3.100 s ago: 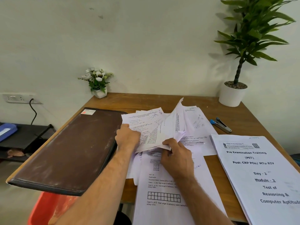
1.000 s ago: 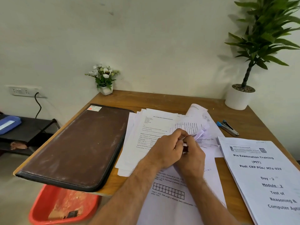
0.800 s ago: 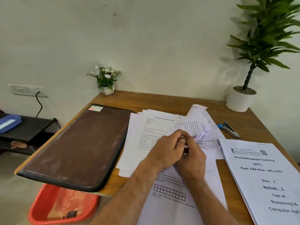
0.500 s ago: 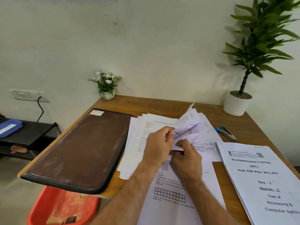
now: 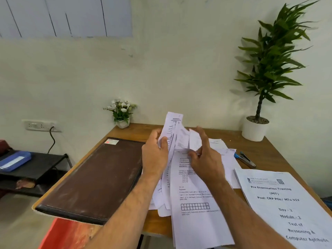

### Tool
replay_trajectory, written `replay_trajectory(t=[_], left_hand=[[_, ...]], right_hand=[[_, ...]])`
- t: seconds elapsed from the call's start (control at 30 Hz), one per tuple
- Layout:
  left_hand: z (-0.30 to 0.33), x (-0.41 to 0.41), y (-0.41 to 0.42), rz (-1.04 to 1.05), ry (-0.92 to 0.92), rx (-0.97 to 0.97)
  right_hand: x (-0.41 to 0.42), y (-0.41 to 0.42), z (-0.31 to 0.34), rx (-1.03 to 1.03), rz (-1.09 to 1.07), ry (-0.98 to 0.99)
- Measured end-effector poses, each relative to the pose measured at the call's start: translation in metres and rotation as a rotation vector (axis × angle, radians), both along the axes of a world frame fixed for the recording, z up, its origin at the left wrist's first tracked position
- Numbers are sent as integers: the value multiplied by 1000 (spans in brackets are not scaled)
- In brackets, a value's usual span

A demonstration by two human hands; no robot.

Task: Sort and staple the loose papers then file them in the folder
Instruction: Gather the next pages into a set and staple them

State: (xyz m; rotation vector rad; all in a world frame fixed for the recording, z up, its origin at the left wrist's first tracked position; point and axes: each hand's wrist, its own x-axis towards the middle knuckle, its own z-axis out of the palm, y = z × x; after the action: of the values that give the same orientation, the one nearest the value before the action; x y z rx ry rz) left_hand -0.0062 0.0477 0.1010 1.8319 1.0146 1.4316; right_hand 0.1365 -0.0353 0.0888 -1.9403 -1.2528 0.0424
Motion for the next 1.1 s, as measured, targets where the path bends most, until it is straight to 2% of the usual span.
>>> replay_trajectory(t=[0.13, 0.3, 0.5, 0.63, 0.8, 0.97, 1.1], left_hand=[[12, -8, -6, 89, -29, 60], [42, -13, -13, 143, -57, 170], [75, -18, -28, 73, -13, 341], [99, -27, -45, -34, -7, 375], [113, -33, -67, -227, -153, 256], [110, -40, -86, -385, -382, -64], [100, -34, -96, -406, -509, -245]], right_hand=[[2, 5, 8, 221, -32, -132], [-2, 0, 45, 420, -70, -141], [-17, -12, 97, 599, -27, -153], [-32, -23, 126, 676, -14, -159], [-43, -44, 154, 671, -22, -182], [-57, -59, 157, 547, -37, -195], [-54, -65, 154, 394, -41, -172]])
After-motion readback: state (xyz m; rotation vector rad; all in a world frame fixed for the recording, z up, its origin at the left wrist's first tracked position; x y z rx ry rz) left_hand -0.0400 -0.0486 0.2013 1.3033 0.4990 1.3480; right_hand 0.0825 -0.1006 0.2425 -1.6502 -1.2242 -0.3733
